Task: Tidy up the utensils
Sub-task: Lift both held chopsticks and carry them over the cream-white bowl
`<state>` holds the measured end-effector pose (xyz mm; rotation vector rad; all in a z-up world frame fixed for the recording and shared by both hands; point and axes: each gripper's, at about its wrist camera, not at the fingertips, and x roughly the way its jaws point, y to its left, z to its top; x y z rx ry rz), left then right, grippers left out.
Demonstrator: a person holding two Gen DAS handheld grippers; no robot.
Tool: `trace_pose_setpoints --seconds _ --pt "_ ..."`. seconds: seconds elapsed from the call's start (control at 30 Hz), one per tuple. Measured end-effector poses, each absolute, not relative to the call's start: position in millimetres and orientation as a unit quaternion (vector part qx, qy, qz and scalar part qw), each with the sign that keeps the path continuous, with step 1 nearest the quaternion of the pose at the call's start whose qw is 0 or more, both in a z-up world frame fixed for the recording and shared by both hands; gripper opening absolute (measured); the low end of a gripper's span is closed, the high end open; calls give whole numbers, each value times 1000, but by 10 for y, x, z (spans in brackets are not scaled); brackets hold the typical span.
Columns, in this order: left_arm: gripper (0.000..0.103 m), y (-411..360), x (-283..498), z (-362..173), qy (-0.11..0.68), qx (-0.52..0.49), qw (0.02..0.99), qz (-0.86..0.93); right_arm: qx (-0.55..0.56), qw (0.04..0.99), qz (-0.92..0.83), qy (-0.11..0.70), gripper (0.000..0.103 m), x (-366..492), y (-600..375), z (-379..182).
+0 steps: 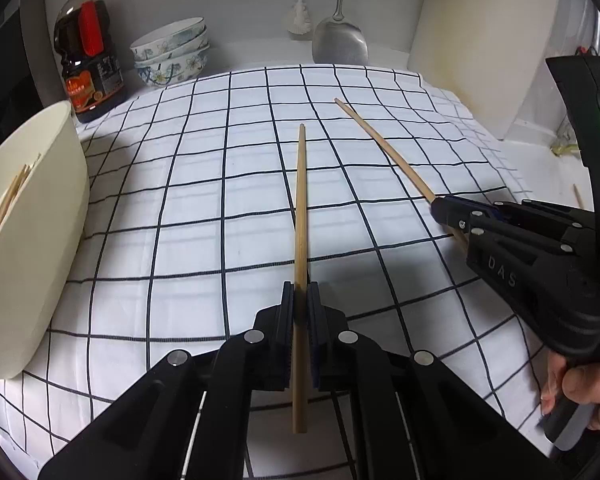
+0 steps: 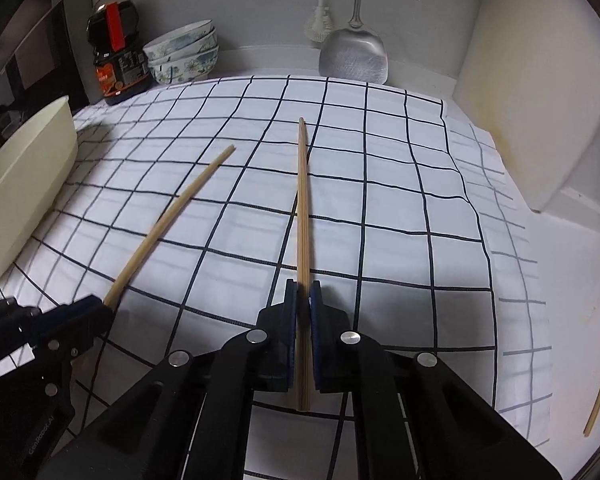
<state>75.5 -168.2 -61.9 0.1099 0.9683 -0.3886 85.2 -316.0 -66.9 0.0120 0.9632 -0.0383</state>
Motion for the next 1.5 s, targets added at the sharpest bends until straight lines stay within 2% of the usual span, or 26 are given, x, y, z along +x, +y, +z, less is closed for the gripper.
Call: trace_pose_setpoints --seconds 0.83,1.5 --pt "7 -879 665 253 399 -36 890 -216 91 906 26 412 6 710 -3029 -276" --pt "7 -628 713 621 374 -77 896 -227 111 910 35 398 6 664 -3056 -194"
